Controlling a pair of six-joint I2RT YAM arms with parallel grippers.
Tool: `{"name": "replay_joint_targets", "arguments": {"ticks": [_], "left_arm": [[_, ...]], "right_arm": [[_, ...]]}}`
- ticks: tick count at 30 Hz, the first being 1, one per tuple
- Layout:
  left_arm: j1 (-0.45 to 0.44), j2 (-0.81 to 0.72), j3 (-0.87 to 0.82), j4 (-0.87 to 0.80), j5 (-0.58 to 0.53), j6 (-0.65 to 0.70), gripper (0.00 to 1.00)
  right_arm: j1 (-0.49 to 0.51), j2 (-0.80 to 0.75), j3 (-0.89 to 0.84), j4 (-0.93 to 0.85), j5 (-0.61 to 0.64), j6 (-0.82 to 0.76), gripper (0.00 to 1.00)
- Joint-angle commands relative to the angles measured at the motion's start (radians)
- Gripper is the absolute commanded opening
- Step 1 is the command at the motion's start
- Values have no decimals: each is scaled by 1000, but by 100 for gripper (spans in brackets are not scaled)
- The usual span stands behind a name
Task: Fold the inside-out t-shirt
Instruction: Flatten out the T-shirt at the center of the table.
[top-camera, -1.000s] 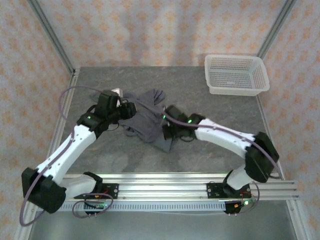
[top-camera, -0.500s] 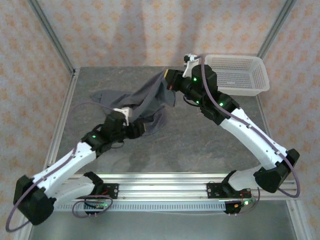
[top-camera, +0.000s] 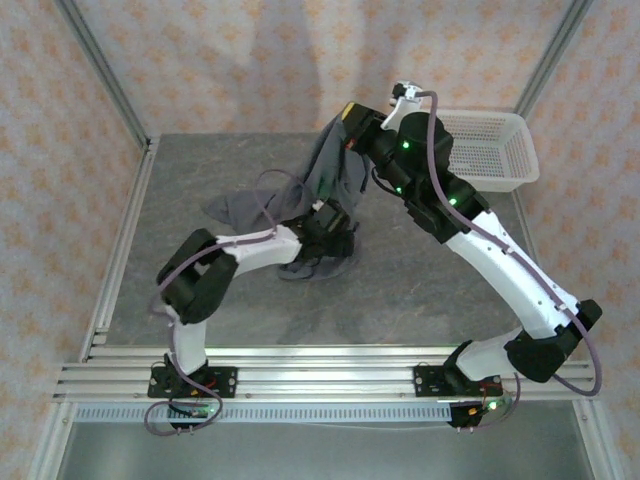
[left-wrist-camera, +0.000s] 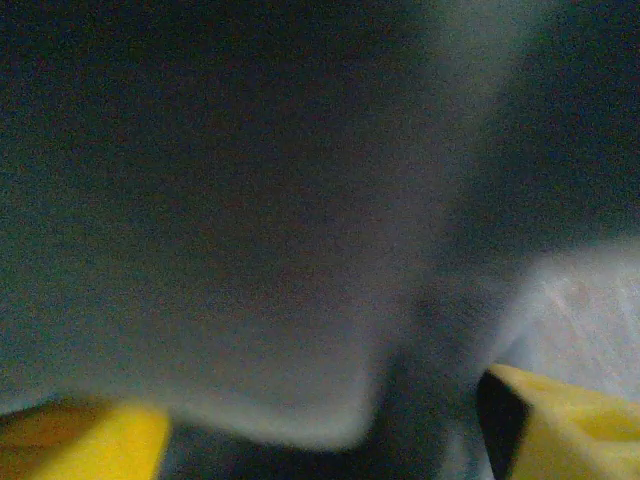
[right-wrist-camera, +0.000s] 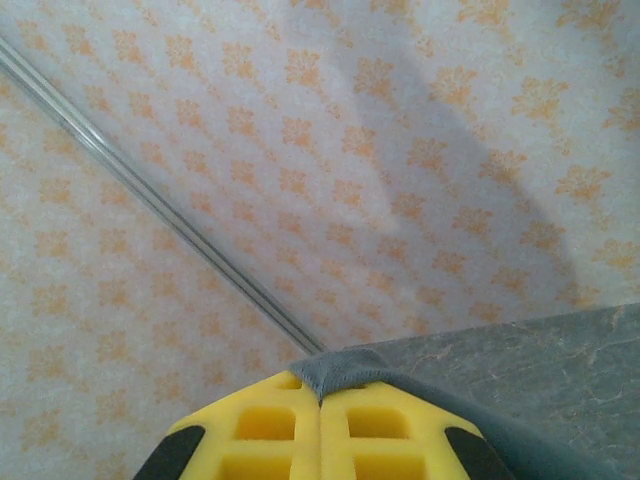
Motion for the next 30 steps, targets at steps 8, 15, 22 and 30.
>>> {"name": "replay_joint_targets", "arguments": {"ticks": [8, 15, 22, 30], "left_arm": [[20, -271, -141, -49, -79, -4, 0], [307, -866, -243, -316, -52, 121, 0], [458, -1044, -83, -545, -134, 231, 0], [462, -1147, 8, -425, 94, 180, 0]], "right_arm": [[-227, 49, 229, -221, 118, 54, 0], [-560, -40, 145, -217, 57, 272, 0], [-579, -162, 42, -143, 12, 320, 0], [-577, -318, -34, 56, -114, 333, 0]]}}
